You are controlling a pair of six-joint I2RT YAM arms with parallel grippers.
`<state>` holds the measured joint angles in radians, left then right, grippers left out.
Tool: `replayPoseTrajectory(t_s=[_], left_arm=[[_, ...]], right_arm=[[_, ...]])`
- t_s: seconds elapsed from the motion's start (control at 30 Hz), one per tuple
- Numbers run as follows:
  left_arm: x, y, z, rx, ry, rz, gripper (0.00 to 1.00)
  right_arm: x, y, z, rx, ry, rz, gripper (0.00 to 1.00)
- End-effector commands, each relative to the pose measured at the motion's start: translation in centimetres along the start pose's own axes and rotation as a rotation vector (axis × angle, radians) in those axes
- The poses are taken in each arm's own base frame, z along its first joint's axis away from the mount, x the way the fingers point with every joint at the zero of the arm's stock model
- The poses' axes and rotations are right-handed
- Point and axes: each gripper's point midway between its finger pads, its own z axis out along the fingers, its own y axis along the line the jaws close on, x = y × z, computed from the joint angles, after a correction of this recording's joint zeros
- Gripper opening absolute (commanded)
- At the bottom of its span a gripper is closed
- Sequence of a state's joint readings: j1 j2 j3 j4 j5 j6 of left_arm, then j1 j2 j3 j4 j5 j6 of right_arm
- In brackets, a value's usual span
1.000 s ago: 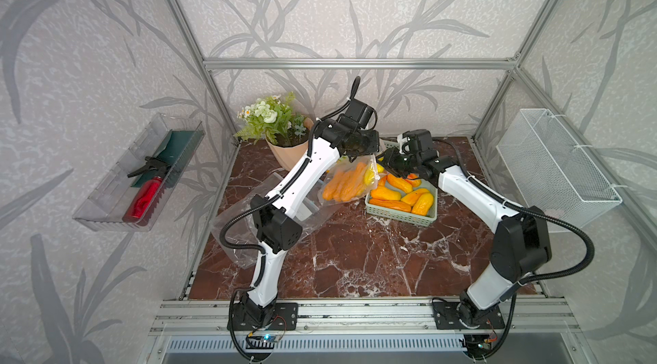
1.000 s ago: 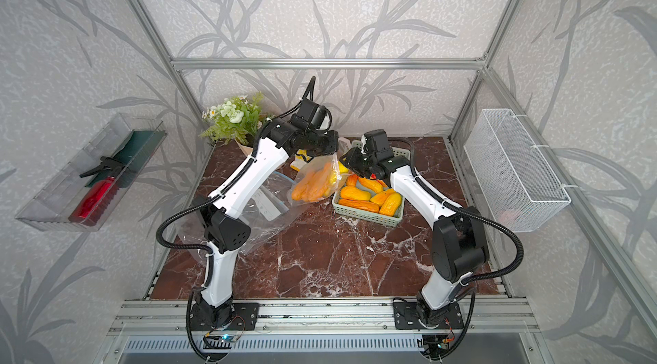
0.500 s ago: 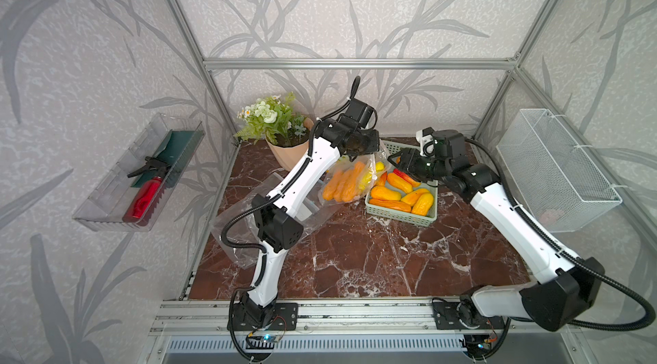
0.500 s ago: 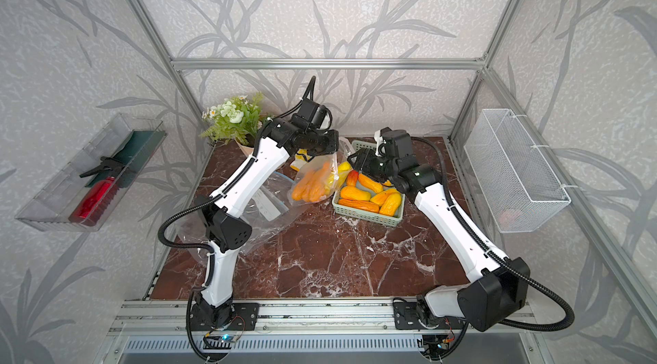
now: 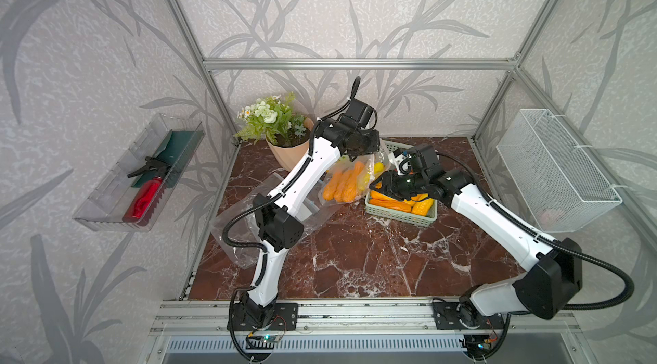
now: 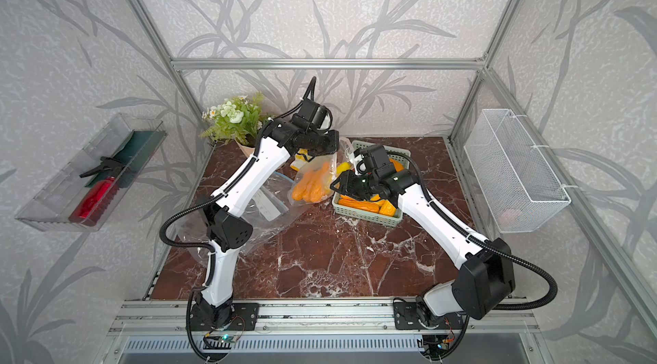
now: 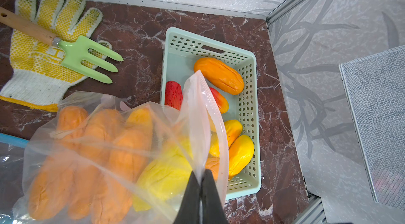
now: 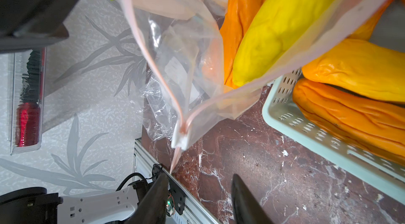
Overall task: Place the mango in a zip-top bag and seal the zipper
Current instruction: Place the mango in the zipper food storage bag, then adjust the zipper food storage bag at the center of the board.
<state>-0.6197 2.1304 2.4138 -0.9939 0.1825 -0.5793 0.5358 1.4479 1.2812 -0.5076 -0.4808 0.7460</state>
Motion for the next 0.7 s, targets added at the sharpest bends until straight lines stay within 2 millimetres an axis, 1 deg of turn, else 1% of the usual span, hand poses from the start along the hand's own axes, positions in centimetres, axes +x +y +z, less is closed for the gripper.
replayPoseTrajectory(t_s=[0.0, 0.07, 0.2, 0.37, 0.4, 0.43, 0.47, 0.53, 0.6, 0.67], left_arm=[[-0.9, -0.4, -0.3, 0.016, -0.026, -0.002, 0.0], [-0.8, -0.5, -0.3, 0.017, -0.026, -0.003, 0.0], [-0.9, -0.5, -0.3, 0.017, -0.027, -0.002, 0.0], [-0.9, -0.6, -0.3, 0.023, -0.027, -0.007, 0.0], [-0.9, -0.6, -0.3, 0.022, -0.028, -0.007, 0.0], [-0.9, -0.5, -0.3, 0.018, -0.029, -0.008, 0.0], [-1.0, -0.6, -0.5, 0.019, -0.033, -0.008, 0.0], [-1.2, -0.4, -0.7, 0.014, -0.04, -0.023, 0.0], [-1.7, 0.0, -1.1, 0.001, -0.053, -0.056, 0.0], [-2.5, 0.5, -1.8, -0.008, -0.076, -0.11, 0.0]], right_arm=[[-0.3, 1.4, 0.4, -0.036, -0.001, -0.034, 0.45], [-0.6, 1.4, 0.9, -0.043, -0.004, -0.025, 0.44], [-0.9, 2.1, 1.5, -0.044, -0.006, -0.042, 0.43], [-1.2, 1.7, 2.3, -0.009, -0.016, -0.048, 0.33], [-1.3, 1.6, 2.4, -0.002, -0.02, -0.051, 0.3], [-1.3, 1.5, 2.4, 0.009, -0.02, -0.058, 0.25], [-1.3, 1.3, 2.3, 0.022, -0.023, -0.067, 0.15], [-1.4, 0.9, 1.8, 0.051, -0.037, -0.103, 0.06], [-1.7, 0.8, 1.1, 0.08, -0.055, -0.182, 0.0], [-2.3, 1.3, 0.0, 0.104, -0.077, -0.294, 0.0]])
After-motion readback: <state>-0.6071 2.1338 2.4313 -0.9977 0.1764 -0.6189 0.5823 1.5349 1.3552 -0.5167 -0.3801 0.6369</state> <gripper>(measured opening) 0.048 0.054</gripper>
